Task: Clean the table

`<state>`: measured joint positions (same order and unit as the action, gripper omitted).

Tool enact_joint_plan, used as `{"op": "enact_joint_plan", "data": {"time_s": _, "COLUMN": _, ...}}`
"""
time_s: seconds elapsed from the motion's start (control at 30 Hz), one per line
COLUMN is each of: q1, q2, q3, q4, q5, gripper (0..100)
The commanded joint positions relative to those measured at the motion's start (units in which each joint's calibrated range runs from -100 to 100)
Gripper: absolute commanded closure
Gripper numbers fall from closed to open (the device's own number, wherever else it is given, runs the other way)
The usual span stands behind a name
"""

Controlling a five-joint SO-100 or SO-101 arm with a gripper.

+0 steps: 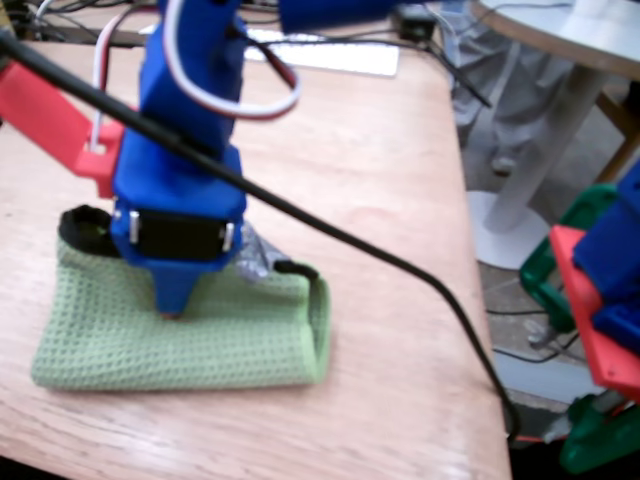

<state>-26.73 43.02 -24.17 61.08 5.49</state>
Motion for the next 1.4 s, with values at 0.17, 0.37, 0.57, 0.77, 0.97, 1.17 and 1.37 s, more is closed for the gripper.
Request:
{"op": "enact_joint_plan", "data": {"time_s": 0.17, "q1": 29.77, "q2": 4.32, "q3": -0.23, "q4": -0.98, "q5": 0.34, "gripper": 99}}
{"op": "enact_joint_plan", "data": {"time_s": 0.37, "q1": 48.89, "q2": 11.7, "q3": -0.33, "q4": -0.98, "q5": 0.44, "gripper": 99}}
{"op": "enact_joint_plan", "data": {"time_s": 0.57, "q1": 64.8, "q2": 24.05, "q3": -12.97, "q4": -0.9, "q5": 0.44, "gripper": 99}}
{"op": "enact_joint_plan", "data": {"time_s": 0.77, "q1": 80.87, "q2": 26.11, "q3": -14.01, "q4": 0.01, "q5": 0.44, "gripper": 99}}
{"op": "enact_joint_plan", "data": {"time_s": 0.97, "q1": 96.61, "q2": 25.76, "q3": -14.67, "q4": 0.25, "q5": 0.44, "gripper": 99}}
{"op": "enact_joint_plan", "data": {"time_s": 1.17, "q1": 75.96, "q2": -24.49, "q3": -14.86, "q4": 18.4, "q5": 0.34, "gripper": 99}}
{"op": "enact_joint_plan", "data": {"time_s": 1.37, "q1": 28.59, "q2": -47.48, "q3": -15.15, "q4": 25.13, "q5": 0.2, "gripper": 99}}
